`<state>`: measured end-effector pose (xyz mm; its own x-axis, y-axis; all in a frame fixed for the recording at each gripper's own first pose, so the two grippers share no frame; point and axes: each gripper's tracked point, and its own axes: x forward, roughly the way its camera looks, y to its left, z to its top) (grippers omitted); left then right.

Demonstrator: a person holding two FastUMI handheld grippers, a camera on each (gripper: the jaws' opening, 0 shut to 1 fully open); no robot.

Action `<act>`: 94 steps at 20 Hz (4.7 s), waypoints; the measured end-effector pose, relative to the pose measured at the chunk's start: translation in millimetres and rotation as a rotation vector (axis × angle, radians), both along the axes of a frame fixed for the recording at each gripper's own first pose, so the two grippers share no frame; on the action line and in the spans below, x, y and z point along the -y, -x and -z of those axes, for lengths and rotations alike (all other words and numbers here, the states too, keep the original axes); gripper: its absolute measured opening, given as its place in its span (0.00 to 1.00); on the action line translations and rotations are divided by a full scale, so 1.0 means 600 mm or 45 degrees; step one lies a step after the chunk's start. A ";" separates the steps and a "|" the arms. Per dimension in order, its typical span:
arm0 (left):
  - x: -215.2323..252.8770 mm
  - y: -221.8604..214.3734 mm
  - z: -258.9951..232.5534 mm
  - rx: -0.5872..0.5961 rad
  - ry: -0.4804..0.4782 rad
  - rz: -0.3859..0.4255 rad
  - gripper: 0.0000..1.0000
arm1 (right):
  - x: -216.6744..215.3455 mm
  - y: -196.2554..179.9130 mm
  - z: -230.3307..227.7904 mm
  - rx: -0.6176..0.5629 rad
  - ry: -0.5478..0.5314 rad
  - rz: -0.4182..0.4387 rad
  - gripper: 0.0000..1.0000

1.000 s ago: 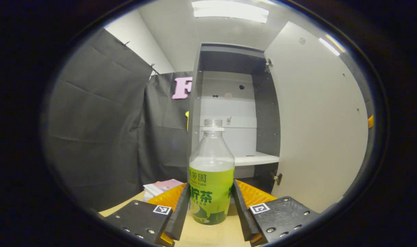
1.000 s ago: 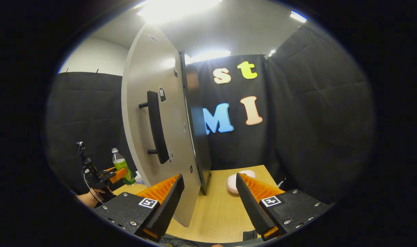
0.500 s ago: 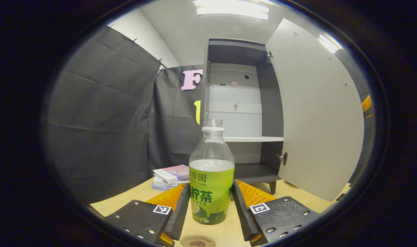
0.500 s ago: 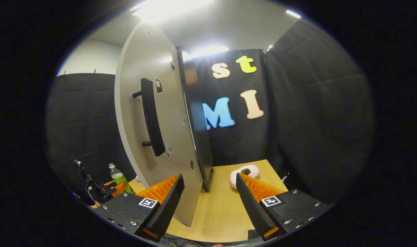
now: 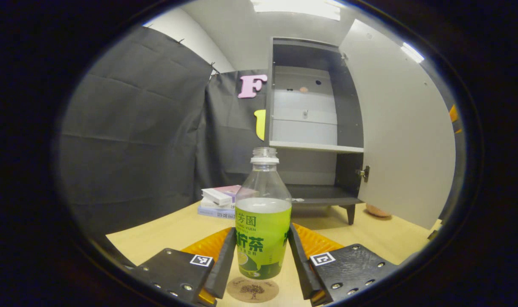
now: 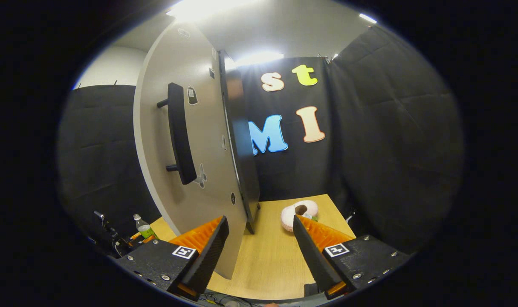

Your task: Open the cabinet door with the right hand, grasp the bottle in the cabinet with the left hand and place it on the coaster, then close the cabinet door with the right hand.

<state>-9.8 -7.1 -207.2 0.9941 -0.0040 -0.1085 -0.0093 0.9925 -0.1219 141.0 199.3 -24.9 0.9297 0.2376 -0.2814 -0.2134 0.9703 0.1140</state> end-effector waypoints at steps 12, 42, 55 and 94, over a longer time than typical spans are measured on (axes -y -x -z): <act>-0.009 0.027 0.098 -0.080 -0.027 -0.061 0.69 | -0.012 0.001 0.023 -0.035 0.067 -0.056 0.94; -0.142 0.033 -0.291 0.089 -0.135 -0.126 0.89 | -0.040 -0.078 -0.145 0.305 -0.011 0.226 0.92; -0.268 -0.032 -0.274 0.096 -0.129 -0.048 0.85 | -0.226 -0.050 -0.141 0.323 0.060 0.170 0.93; -0.346 -0.041 -0.308 0.148 -0.086 -0.053 0.89 | -0.381 -0.093 -0.071 0.303 0.108 0.046 0.95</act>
